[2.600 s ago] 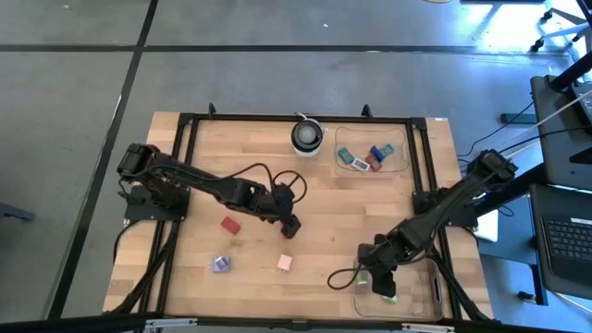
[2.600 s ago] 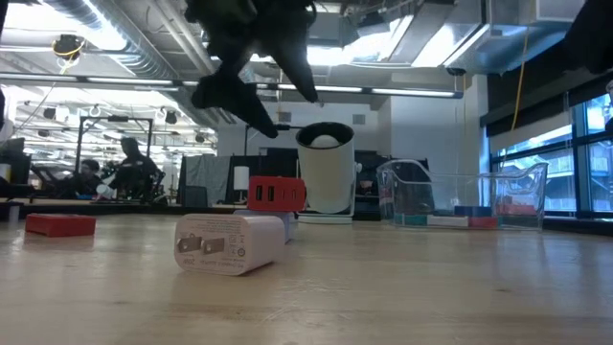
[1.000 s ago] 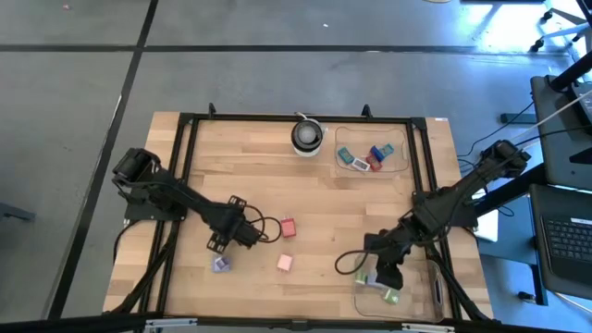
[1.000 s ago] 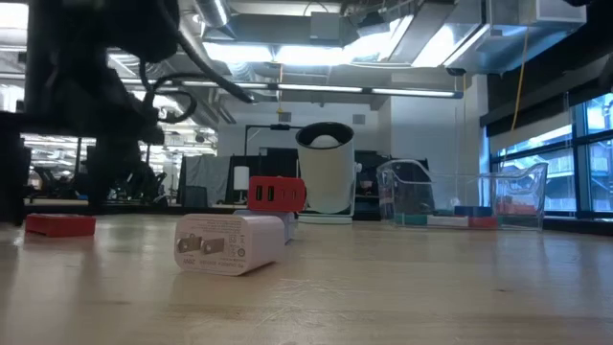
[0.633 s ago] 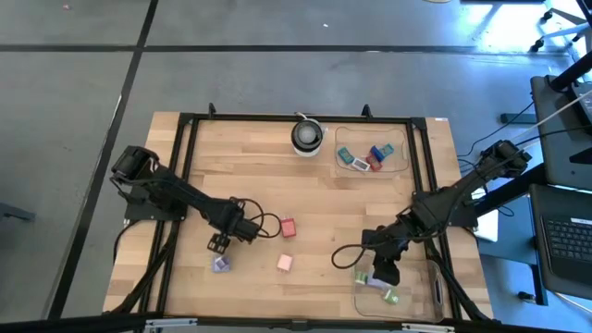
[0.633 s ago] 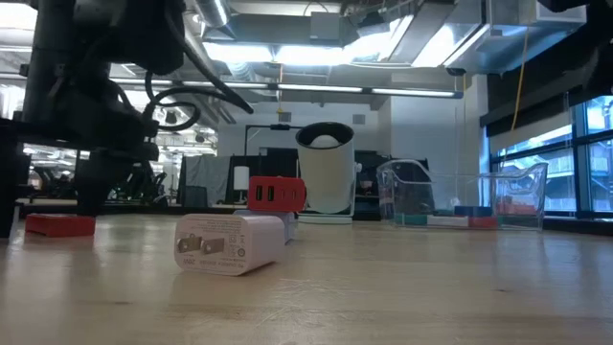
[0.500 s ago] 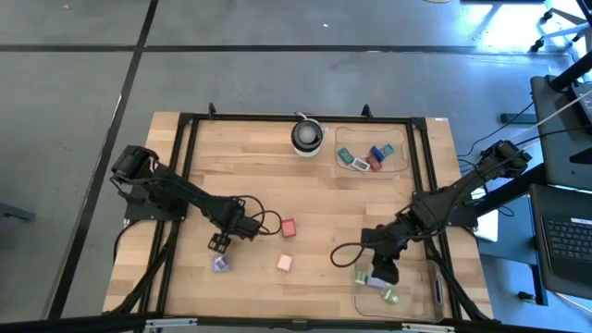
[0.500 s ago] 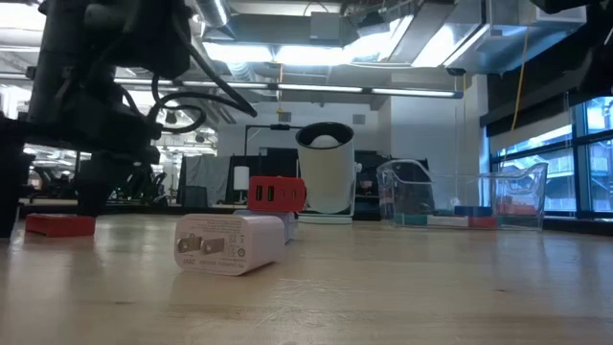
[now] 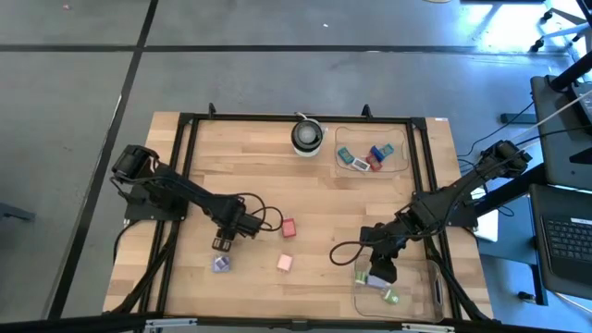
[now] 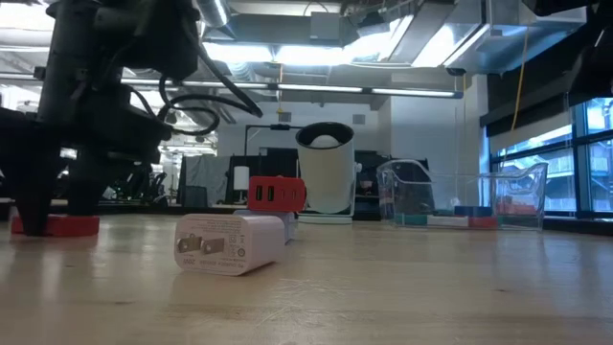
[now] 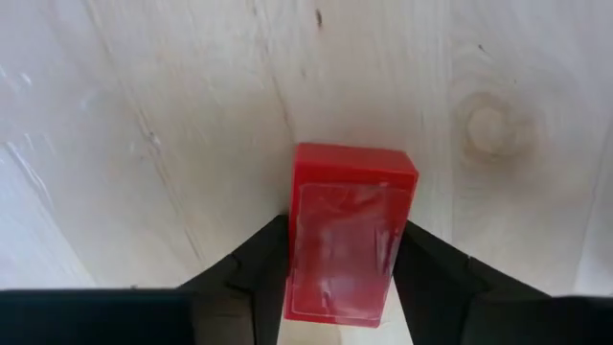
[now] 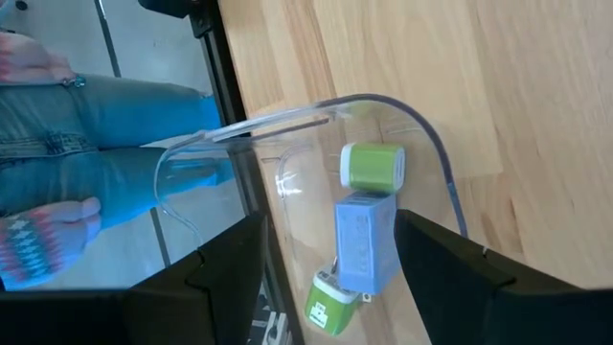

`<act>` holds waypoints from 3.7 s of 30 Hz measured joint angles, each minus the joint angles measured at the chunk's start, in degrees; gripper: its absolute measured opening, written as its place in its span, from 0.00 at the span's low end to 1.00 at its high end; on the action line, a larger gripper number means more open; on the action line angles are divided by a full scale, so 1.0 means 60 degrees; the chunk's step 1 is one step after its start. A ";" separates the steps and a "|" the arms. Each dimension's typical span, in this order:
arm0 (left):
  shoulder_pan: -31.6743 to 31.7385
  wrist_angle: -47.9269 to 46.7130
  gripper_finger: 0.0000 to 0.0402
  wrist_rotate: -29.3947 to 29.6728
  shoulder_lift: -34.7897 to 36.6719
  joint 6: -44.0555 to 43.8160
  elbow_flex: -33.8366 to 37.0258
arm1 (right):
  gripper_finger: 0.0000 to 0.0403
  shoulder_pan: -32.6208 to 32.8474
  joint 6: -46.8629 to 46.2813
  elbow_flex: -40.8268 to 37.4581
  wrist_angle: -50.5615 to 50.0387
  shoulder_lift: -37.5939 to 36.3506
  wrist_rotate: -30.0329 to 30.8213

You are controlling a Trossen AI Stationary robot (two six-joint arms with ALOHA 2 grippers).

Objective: Pick & Place Office items
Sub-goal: Put the red digital timer into the top transparent bin

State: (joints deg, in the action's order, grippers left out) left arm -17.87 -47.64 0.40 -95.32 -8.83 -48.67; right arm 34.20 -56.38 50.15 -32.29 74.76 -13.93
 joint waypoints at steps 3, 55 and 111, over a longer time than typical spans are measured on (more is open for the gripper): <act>0.0004 -0.0193 0.38 0.0001 -0.0049 -0.0155 -0.0277 | 0.58 0.0000 0.0000 0.0000 -0.0002 0.0000 0.0000; 0.0524 0.6593 0.40 0.7492 0.0025 0.2607 -0.5944 | 0.70 -0.2548 0.2986 0.2718 0.2508 -0.1366 0.7286; 0.1042 0.6166 0.69 0.9348 0.0054 0.1813 -0.5944 | 0.17 -0.5431 0.2850 0.2696 -0.0129 -0.0390 0.6634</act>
State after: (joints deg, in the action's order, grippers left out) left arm -11.62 -10.64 56.49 -95.00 2.04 -84.33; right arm 1.61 -39.28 66.32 -33.07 72.42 25.87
